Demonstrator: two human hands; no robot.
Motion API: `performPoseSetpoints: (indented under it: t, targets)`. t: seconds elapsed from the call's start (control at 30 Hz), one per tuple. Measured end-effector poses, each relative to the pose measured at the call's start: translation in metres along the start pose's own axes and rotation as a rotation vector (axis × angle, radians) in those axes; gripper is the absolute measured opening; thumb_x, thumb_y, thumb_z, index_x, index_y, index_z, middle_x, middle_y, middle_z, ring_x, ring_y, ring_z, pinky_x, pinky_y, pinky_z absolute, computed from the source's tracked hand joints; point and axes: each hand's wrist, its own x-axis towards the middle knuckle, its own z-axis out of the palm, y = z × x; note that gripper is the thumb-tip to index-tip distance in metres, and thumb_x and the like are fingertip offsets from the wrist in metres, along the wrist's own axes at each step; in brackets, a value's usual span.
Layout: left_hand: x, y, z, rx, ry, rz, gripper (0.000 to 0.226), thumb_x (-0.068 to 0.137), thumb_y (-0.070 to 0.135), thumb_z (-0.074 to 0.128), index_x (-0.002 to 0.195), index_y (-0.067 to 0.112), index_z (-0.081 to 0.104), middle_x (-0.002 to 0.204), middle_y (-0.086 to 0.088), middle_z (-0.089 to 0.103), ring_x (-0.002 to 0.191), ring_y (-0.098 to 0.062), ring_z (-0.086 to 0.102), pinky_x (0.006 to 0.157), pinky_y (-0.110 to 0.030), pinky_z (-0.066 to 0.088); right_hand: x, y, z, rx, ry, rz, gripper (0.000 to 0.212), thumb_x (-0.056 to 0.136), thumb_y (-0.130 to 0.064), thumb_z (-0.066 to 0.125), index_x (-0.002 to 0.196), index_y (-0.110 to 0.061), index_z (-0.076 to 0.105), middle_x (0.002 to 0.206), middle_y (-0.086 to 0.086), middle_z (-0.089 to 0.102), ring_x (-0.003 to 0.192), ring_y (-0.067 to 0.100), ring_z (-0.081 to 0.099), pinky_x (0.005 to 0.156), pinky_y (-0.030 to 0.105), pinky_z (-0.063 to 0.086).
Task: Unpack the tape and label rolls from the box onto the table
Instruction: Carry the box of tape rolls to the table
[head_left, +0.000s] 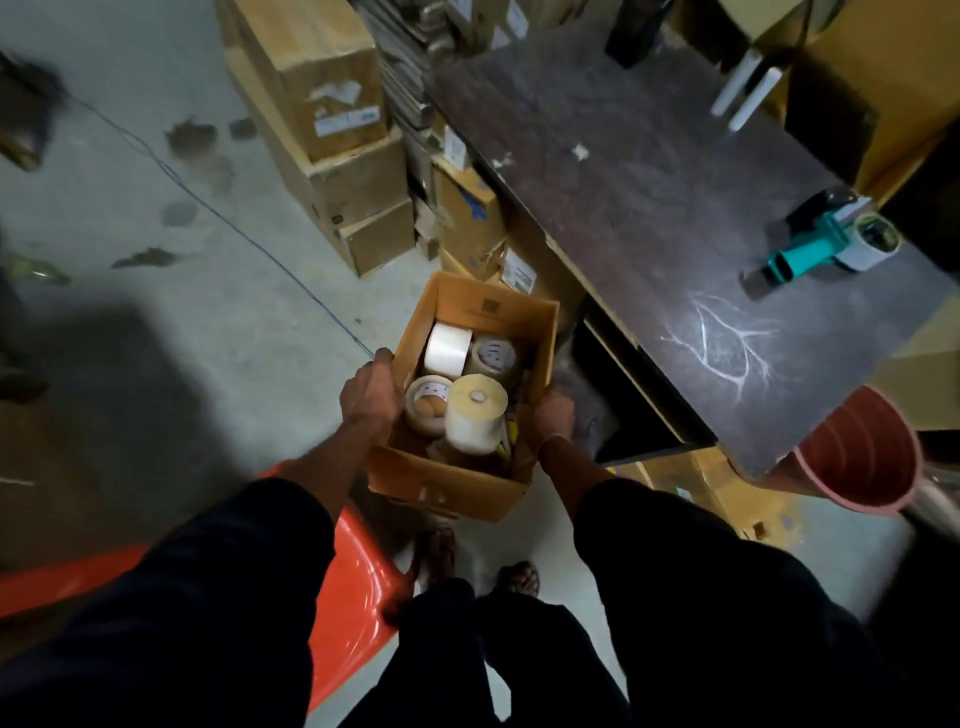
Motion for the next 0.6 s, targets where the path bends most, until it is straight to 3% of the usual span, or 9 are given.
performPoseSetpoints:
  t: [0.1, 0.17, 0.2, 0.37, 0.6]
  targets:
    - [-0.014, 0.001, -0.033, -0.028, 0.041, -0.019, 0.037, 0.096, 0.017, 0.059, 0.131, 0.011, 0.051, 0.124, -0.021, 0.064, 0.113, -0.044, 0.061, 0.091, -0.047, 0.048, -0.005, -0.025, -0.012, -0.01, -0.006, -0.083, 0.044, 0.089, -0.036, 0.062, 0.12, -0.005, 0.061, 0.116, 0.021, 0.067, 0.108, 0.039, 0.065, 0.086, 0.04, 0.052]
    - [-0.021, 0.002, -0.053, -0.064, 0.078, -0.031, 0.033, 0.096, 0.017, 0.059, 0.128, 0.012, 0.054, 0.122, -0.019, 0.066, 0.112, -0.043, 0.062, 0.089, -0.046, 0.048, -0.013, -0.045, -0.025, -0.068, -0.005, -0.161, 0.052, 0.099, -0.046, 0.047, 0.127, -0.004, 0.056, 0.122, 0.024, 0.064, 0.112, 0.043, 0.062, 0.089, 0.041, 0.05]
    - [-0.025, 0.002, -0.062, -0.084, 0.102, -0.041, 0.032, 0.095, 0.017, 0.06, 0.126, 0.012, 0.056, 0.12, -0.019, 0.067, 0.111, -0.042, 0.062, 0.088, -0.045, 0.048, -0.018, -0.054, -0.031, -0.107, -0.021, -0.196, 0.05, 0.102, -0.043, 0.043, 0.131, -0.003, 0.052, 0.127, 0.026, 0.061, 0.115, 0.043, 0.059, 0.092, 0.042, 0.048]
    - [-0.045, 0.004, -0.099, -0.201, 0.235, -0.114, 0.027, 0.091, 0.016, 0.059, 0.118, 0.016, 0.063, 0.115, -0.015, 0.07, 0.108, -0.042, 0.063, 0.087, -0.042, 0.048, -0.024, -0.09, -0.058, -0.141, -0.065, -0.29, 0.041, 0.093, -0.02, 0.057, 0.128, 0.002, 0.053, 0.129, 0.024, 0.06, 0.12, 0.04, 0.057, 0.097, 0.041, 0.046]
    - [-0.063, 0.02, -0.153, -0.296, 0.409, -0.122, 0.029, 0.094, 0.02, 0.063, 0.123, 0.018, 0.066, 0.118, -0.012, 0.071, 0.109, -0.039, 0.064, 0.09, -0.042, 0.048, -0.04, -0.143, -0.098, -0.143, 0.036, -0.45, 0.039, 0.089, -0.03, 0.06, 0.122, -0.007, 0.058, 0.122, 0.017, 0.065, 0.114, 0.036, 0.062, 0.095, 0.041, 0.05]
